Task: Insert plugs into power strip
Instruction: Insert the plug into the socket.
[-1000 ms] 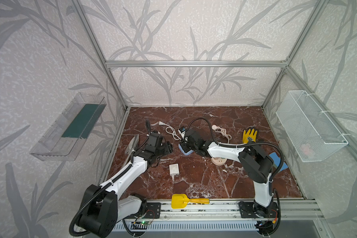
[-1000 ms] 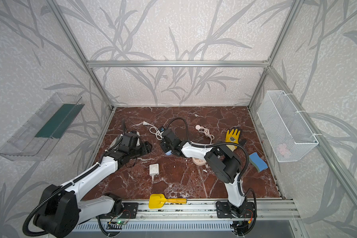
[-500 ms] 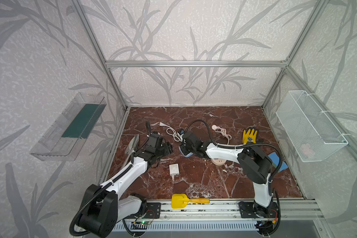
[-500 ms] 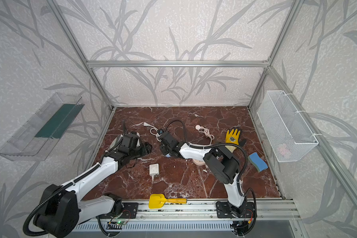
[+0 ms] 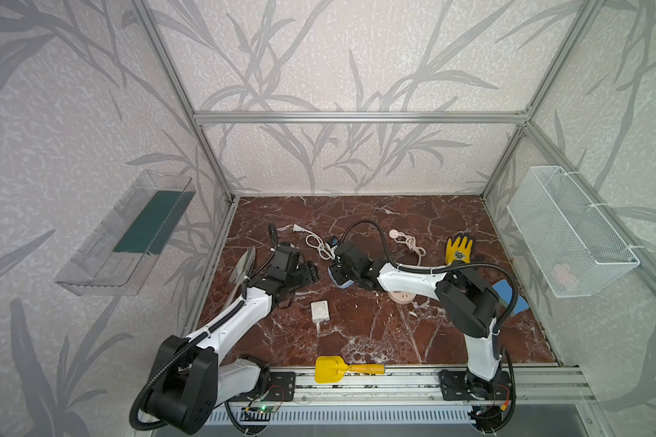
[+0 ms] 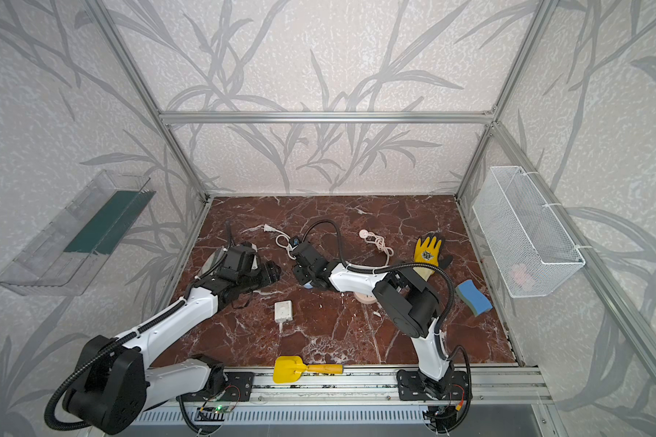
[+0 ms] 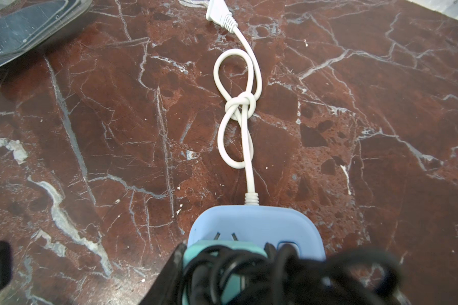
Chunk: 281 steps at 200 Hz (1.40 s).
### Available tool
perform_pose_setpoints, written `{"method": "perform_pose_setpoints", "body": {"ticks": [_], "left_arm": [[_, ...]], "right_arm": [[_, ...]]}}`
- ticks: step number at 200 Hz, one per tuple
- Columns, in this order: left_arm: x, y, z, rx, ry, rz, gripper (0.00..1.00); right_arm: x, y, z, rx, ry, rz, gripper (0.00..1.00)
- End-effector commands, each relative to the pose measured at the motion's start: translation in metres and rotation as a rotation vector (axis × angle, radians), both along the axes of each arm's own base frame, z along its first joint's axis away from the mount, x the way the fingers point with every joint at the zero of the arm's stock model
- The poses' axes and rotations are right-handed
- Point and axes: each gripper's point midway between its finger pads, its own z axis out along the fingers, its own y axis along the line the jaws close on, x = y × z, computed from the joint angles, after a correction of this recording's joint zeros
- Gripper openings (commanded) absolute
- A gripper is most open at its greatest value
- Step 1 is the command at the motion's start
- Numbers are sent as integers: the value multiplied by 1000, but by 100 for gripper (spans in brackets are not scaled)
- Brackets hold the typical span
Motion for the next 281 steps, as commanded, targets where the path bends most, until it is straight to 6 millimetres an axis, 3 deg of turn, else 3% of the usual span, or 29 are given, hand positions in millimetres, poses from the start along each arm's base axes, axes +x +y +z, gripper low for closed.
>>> {"method": "perform_pose_setpoints", "body": {"ticks": [1,15,48,163,210,281], "left_arm": [[-1,3,-3,0,7,13,82],[-2,3,-4,3,12,14,82],[-4,4,-3,2,15,14,82],[-6,2,-5,11,39,-4,83],[-11,4,-4,22,54,-12,83],[-25,2,-16,23,103,-27,81]], "right_arm": [[-42,-49,-84,-262,225,-21,0],[-40,-48,-77,-250,223,-35,1],[-38,-46,-64,-219,223,-62,21],[-14,-31,-5,-82,178,-88,72],[-17,-28,27,-10,150,-65,77],[-43,-49,77,59,160,-68,77]]}}
